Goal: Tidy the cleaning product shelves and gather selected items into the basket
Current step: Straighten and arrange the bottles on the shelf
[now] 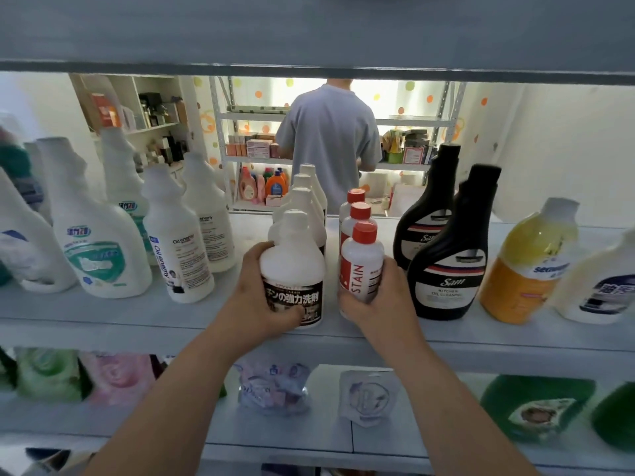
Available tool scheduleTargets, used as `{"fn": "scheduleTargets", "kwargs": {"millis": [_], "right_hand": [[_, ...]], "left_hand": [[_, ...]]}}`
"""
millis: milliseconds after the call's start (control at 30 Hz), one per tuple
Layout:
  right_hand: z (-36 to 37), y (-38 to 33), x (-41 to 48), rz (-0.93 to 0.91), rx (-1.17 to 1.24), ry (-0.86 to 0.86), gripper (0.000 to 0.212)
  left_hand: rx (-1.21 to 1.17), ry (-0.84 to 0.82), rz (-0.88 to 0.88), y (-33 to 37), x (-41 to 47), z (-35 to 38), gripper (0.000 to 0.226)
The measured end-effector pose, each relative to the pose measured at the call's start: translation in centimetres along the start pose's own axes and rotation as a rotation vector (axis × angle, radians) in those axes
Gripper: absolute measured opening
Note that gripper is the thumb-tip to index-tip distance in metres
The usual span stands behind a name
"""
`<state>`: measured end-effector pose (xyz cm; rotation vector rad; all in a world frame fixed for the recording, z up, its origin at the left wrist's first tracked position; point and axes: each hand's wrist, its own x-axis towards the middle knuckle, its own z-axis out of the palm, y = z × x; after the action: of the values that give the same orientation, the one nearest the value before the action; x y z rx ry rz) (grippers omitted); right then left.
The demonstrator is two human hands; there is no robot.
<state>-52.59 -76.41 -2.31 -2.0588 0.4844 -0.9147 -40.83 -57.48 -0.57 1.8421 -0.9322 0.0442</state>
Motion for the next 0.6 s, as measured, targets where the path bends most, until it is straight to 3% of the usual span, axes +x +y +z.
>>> {"fn": "scheduleTargets", "kwargs": {"millis": [600], "right_hand": [[-0.3,-0.2,-0.6,0.063,0.141,-0.005,0.061]], "left_hand": [[0.116,0.178,-0.105,-0.9,0.5,1.3,0.089]]}}
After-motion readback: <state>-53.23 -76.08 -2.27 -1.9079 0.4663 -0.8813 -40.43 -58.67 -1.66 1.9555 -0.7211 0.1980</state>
